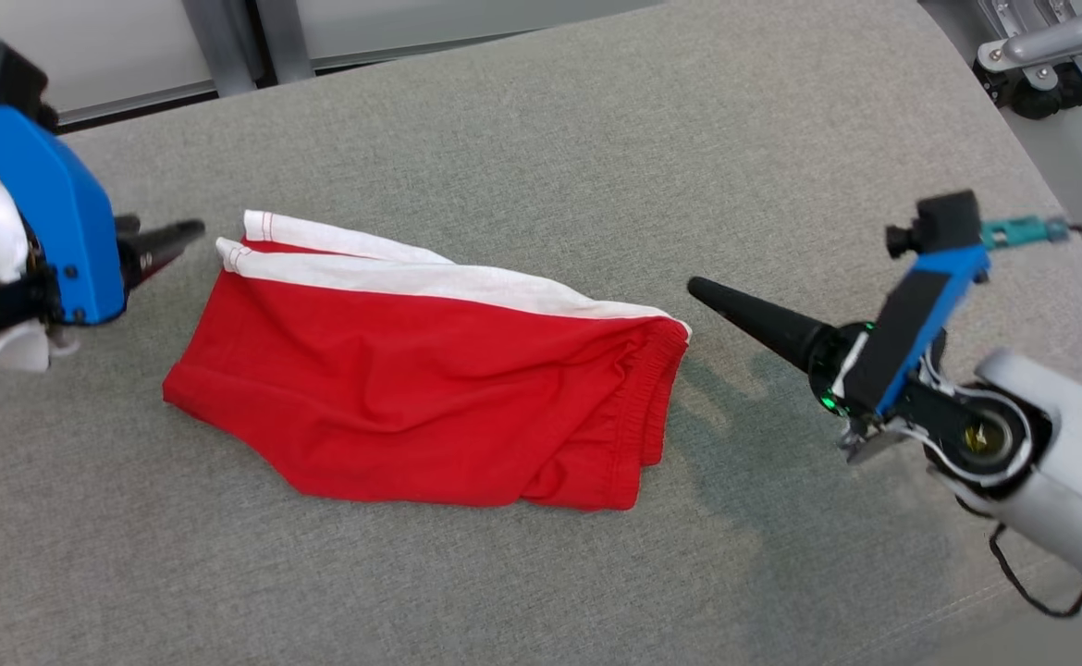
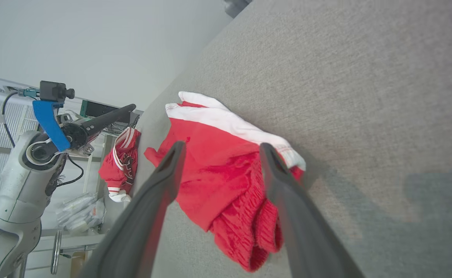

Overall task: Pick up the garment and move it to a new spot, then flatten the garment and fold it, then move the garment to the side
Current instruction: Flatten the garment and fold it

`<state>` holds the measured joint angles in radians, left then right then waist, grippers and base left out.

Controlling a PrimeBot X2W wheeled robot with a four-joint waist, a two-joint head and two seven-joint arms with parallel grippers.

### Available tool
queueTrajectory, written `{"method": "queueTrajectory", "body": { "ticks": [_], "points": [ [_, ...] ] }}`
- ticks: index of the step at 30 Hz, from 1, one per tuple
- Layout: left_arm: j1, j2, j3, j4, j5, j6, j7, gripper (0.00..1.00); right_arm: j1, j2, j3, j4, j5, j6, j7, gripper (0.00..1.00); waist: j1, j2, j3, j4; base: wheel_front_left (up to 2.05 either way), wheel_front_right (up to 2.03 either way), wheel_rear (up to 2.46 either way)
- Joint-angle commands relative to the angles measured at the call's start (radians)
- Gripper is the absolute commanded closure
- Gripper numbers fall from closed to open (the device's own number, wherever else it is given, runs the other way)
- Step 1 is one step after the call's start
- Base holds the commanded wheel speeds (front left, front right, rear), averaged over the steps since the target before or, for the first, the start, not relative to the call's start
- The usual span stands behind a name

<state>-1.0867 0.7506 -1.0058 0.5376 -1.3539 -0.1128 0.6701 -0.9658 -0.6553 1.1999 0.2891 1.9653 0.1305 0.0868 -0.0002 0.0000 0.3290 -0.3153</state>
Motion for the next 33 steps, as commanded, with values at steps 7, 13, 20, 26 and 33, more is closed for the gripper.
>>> {"method": "queueTrajectory", "body": {
  "ticks": [7,13,20,26,33],
  "points": [
    [0.066,0.02,-0.055,0.007,-0.001,-0.011,0.065,0.0,0.095,-0.062,-0.02,-0.074,-0.148,0.0,-0.274,0.0,0.0002,0.0,0.005,-0.018,0.0,0.0,0.0],
    [0.067,0.028,-0.081,0.032,-0.008,0.012,0.146,0.0,0.152,-0.024,-0.092,-0.059,-0.252,0.0,-0.351,0.0,0.0002,0.0,0.033,-0.061,0.0,0.0,0.0],
    [0.074,-0.007,-0.103,0.026,-0.024,0.012,0.203,0.0,0.296,0.107,-0.359,-0.001,-0.461,0.0,-0.352,0.0,0.0002,0.0,0.047,-0.087,0.0,0.0,0.0],
    [0.062,-0.023,-0.108,-0.006,-0.018,0.003,0.211,1.0,0.39,0.182,-0.438,0.007,-0.568,0.0,-0.352,0.0,0.0002,0.0,0.038,-0.074,0.0,0.0,0.0],
    [0.07,-0.042,-0.109,0.021,-0.012,0.005,0.184,1.0,0.412,0.205,-0.44,0.026,-0.607,0.0,-0.352,0.0,0.0002,0.0,-0.008,-0.039,0.0,0.0,0.0]
  ]
}}
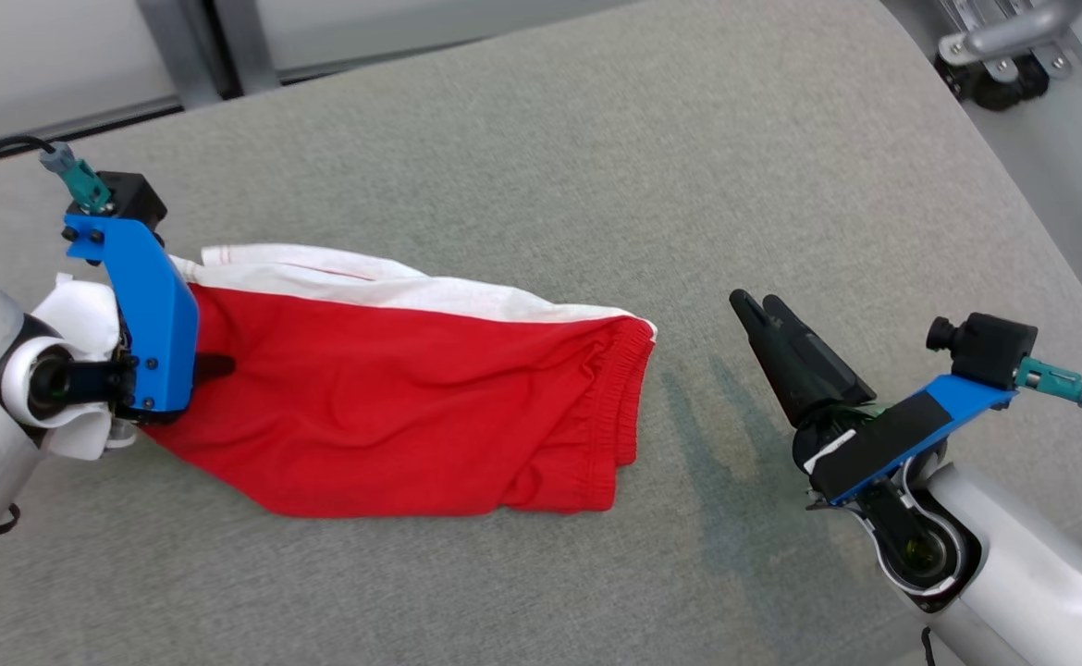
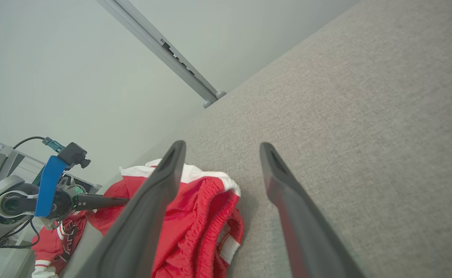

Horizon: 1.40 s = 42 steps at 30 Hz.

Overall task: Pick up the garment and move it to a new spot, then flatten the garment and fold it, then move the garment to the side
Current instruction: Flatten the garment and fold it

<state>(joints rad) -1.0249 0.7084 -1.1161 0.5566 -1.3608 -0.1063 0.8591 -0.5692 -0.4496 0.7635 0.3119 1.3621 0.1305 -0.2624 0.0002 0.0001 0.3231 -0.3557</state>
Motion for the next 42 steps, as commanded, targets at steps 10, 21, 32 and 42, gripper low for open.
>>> {"method": "queueTrajectory", "body": {
  "ticks": [10,21,32,42],
  "points": [
    [0.095,0.022,-0.009,-0.032,-0.06,0.018,0.032,1.0,0.057,-0.013,-0.024,0.057,-0.042,0.0,0.006,0.0,-0.0002,-0.0001,-0.128,0.107,0.0,0.0,0.0],
    [0.266,0.046,0.015,-0.03,-0.116,0.044,-0.093,0.0,0.077,-0.008,-0.042,0.092,-0.096,0.0,0.022,0.0,-0.0002,-0.0001,-0.194,0.177,0.0,0.0,0.0],
    [0.309,0.092,0.125,-0.136,0.057,0.034,-0.633,0.0,0.115,0.023,-0.178,0.138,-0.289,0.0,-0.002,0.0,-0.0002,-0.0001,-0.247,0.249,0.0,0.0,0.0],
    [0.486,0.09,0.248,-0.379,0.239,0.322,-1.112,0.0,0.225,0.145,-0.503,0.125,-0.672,0.0,-0.003,0.0,-0.0002,-0.0001,-0.302,0.316,0.0,0.0,0.0]
  ]
}}
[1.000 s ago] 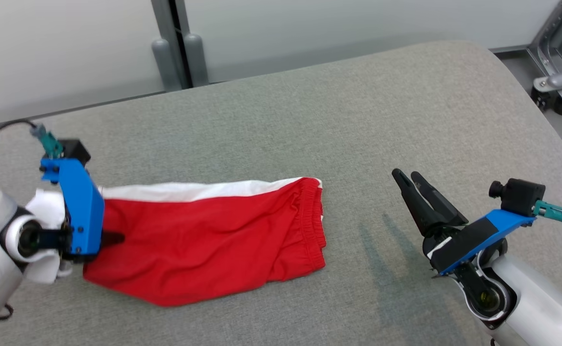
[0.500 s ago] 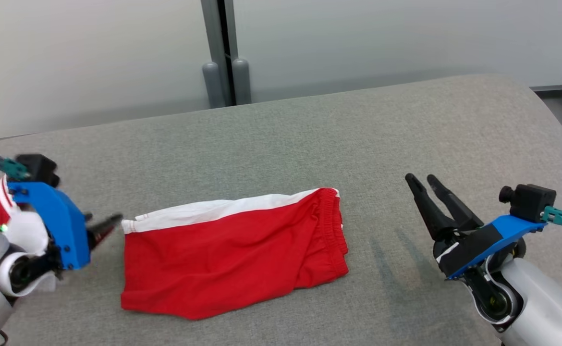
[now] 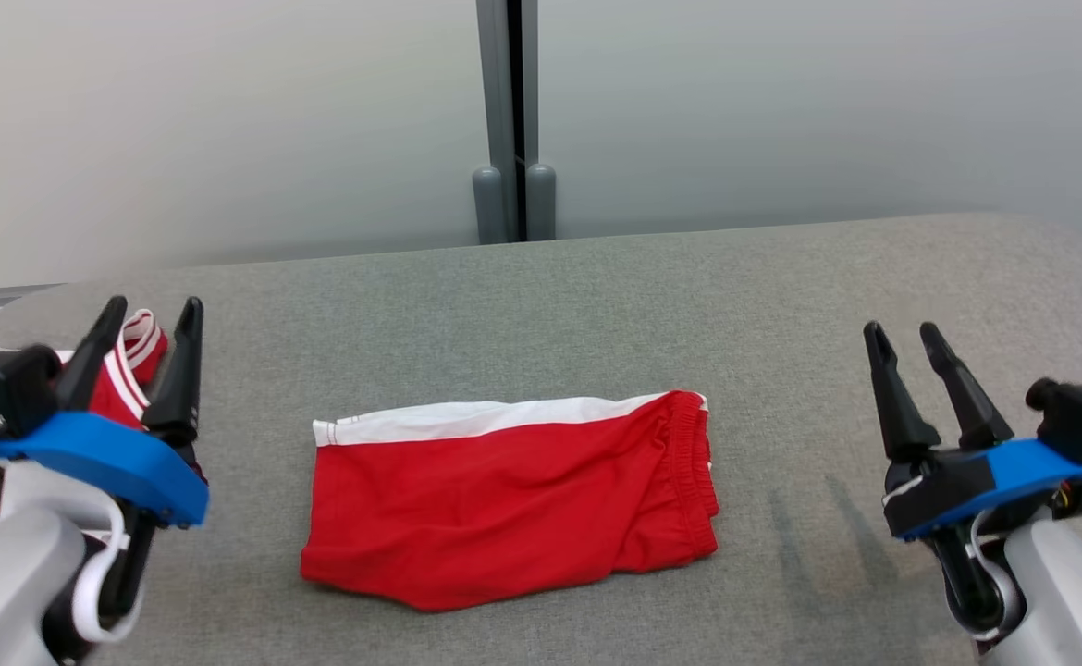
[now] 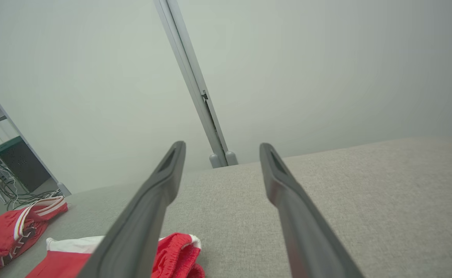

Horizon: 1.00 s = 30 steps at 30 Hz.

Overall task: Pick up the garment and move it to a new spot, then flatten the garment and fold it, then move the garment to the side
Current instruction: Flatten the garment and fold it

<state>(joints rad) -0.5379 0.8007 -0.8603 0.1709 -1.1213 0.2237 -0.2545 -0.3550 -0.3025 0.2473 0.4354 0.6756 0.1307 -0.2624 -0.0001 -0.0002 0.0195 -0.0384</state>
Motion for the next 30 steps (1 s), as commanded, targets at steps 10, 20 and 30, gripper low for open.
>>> {"method": "queueTrajectory", "body": {
  "ticks": [10,20,30],
  "points": [
    [0.356,-0.203,0.41,-0.168,0.378,0.104,-0.011,0.0,0.184,0.172,-0.213,-0.105,-0.302,0.0,-0.003,0.0,0.0001,0.0002,-0.017,0.011,0.0,0.0,0.0],
    [0.608,-0.436,0.625,-0.156,0.586,-0.046,-0.012,0.0,0.247,0.227,-0.243,-0.103,-0.418,0.0,-0.003,0.0,0.0001,0.0002,-0.023,-0.021,0.0,0.0,0.0],
    [0.6,-0.555,0.733,-0.081,0.683,-0.169,-0.012,0.0,0.203,0.225,-0.22,-0.063,-0.432,0.0,0.038,0.0,0.0001,0.0002,-0.022,-0.014,0.0,0.0,0.0]
  ]
}}
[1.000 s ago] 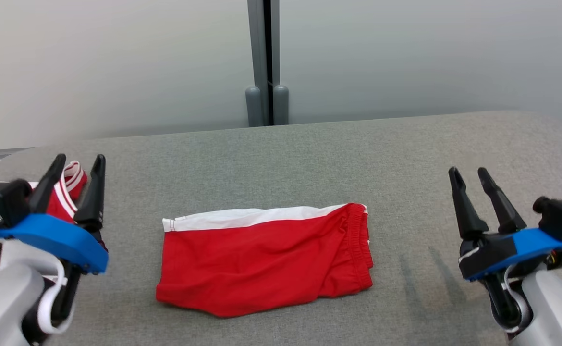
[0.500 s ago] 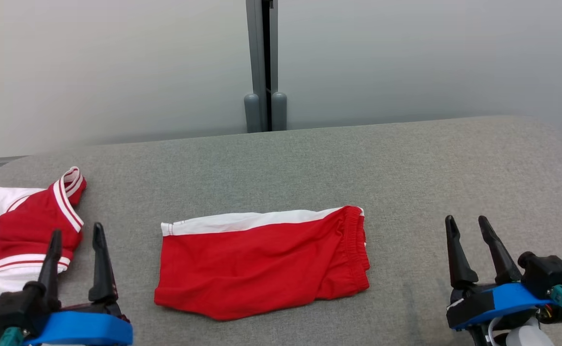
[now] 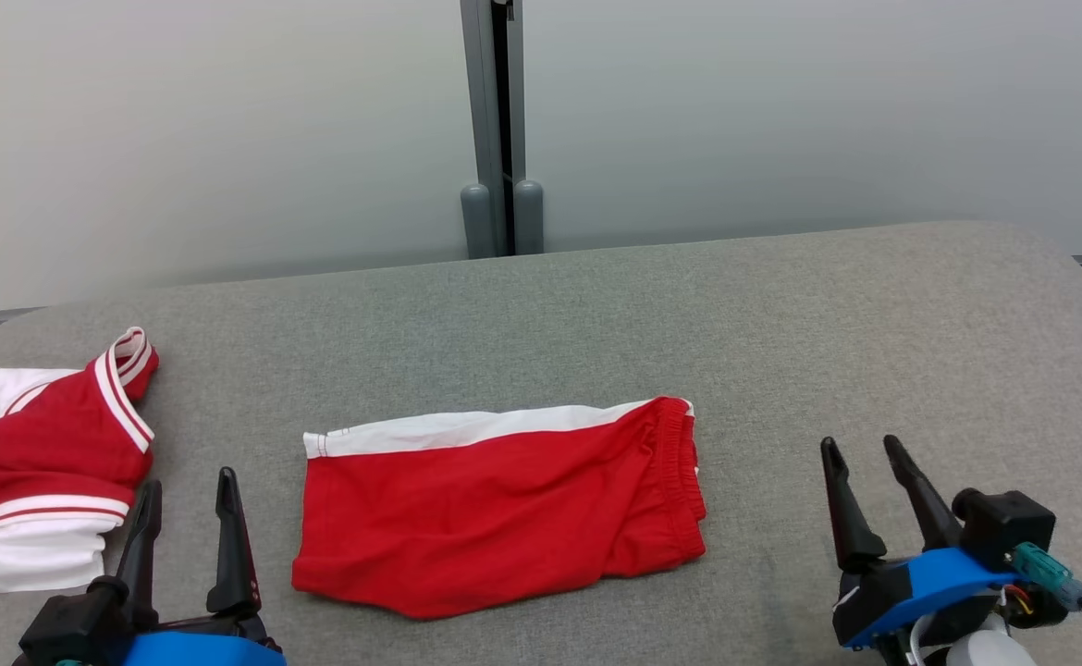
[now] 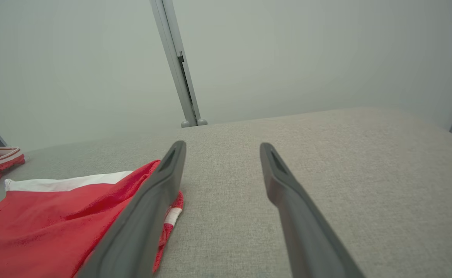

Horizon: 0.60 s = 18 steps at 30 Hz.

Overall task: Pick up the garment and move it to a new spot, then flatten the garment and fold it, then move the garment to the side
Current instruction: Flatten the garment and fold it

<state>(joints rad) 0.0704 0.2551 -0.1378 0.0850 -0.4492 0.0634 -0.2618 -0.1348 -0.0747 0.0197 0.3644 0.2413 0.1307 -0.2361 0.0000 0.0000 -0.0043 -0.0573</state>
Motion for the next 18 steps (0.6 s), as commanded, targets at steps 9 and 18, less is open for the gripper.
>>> {"method": "queueTrajectory", "body": {
  "ticks": [9,18],
  "points": [
    [-0.061,-0.089,0.033,0.061,0.075,-0.094,-0.005,0.0,-0.164,0.006,0.143,0.19,0.037,0.0,0.189,0.0,0.0,0.0,0.03,0.073,0.0,0.0,0.0],
    [-0.098,-0.121,0.076,0.107,0.11,-0.145,-0.005,0.0,-0.304,0.021,0.085,0.488,0.055,0.0,0.273,0.0,0.0,0.0,0.05,0.147,0.0,0.0,0.0]
  ]
}}
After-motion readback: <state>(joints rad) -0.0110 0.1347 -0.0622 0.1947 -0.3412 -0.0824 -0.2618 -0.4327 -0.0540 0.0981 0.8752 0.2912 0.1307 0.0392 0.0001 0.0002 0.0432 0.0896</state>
